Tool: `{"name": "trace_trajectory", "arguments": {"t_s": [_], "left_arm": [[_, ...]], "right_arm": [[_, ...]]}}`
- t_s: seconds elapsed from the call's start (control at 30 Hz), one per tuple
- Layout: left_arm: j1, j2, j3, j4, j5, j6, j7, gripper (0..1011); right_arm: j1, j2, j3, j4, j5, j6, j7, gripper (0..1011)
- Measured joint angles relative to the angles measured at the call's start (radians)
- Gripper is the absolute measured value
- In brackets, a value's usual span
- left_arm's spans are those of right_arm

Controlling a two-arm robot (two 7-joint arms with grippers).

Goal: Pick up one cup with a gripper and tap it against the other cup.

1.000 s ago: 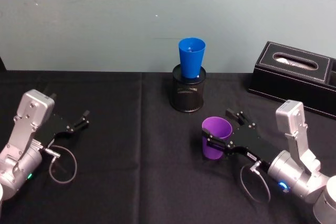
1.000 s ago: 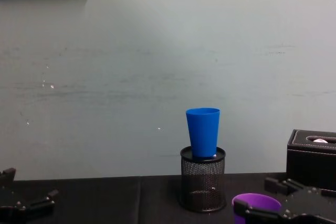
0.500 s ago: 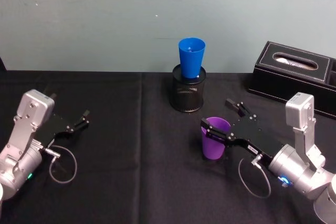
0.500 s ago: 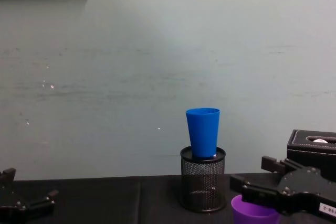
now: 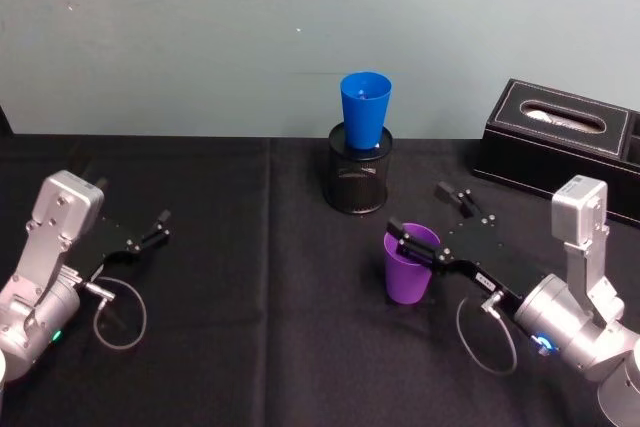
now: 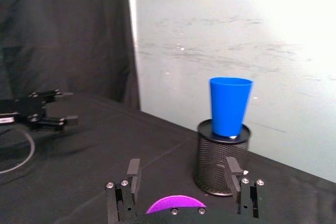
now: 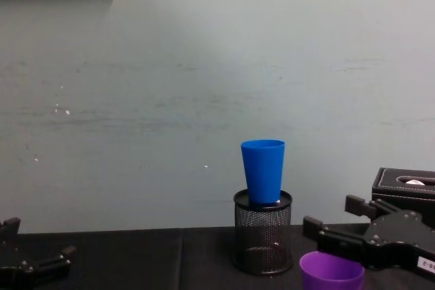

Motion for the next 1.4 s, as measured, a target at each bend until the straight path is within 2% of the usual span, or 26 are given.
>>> {"name": "trace_trajectory", "arguments": {"t_s": [0.33,0.7,1.4], "left_arm": [[0.000,0.000,0.000,0.000,0.000,0.000,0.000,1011],[0.000,0.000,0.000,0.000,0.000,0.000,0.000,1011],[0.000,0.000,0.000,0.000,0.000,0.000,0.000,1011]], "right_arm": [[-0.031,-0.025,0.060,-0.008,-0.015,-0.008,-0.099,1003],[-0.045,-0.056,0.120,0.027,-0.057,-0.011,-0.183,1003],[-0.030,-0.092,0.162,0.126,-0.100,-0.003,-0.185,1003]]}}
